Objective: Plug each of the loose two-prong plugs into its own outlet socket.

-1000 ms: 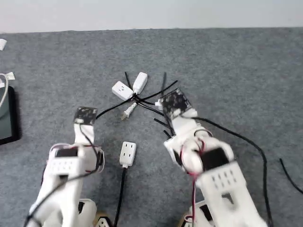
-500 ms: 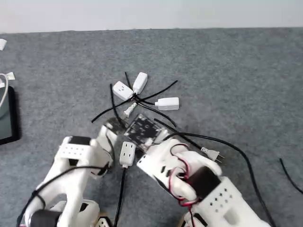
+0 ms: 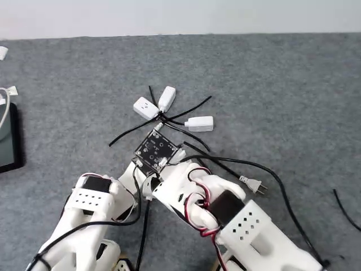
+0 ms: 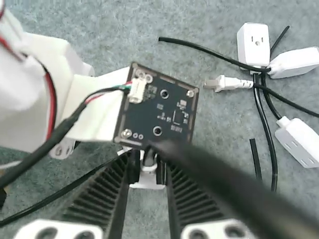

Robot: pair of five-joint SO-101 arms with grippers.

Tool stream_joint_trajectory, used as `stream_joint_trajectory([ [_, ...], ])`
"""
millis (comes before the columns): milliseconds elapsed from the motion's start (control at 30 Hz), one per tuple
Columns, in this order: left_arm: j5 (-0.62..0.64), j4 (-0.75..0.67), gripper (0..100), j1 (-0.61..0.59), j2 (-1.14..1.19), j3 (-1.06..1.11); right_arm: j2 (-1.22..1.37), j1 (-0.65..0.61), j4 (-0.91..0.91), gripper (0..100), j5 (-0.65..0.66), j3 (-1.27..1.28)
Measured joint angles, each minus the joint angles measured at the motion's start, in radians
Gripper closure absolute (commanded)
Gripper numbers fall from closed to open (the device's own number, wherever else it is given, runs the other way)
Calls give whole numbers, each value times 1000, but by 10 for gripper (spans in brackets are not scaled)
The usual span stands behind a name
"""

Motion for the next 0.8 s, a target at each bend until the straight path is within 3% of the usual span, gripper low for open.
stream_joint_trajectory([
  [267,6,-5,987,-9,-9,2,167,74,-74,991,-146,-14],
  [500,328,-189,987,-133,-9,2,379,126,-101,991,-376,-152],
  [800,364,-250,987,-190,-57,3,532,130,-106,991,-525,-259],
])
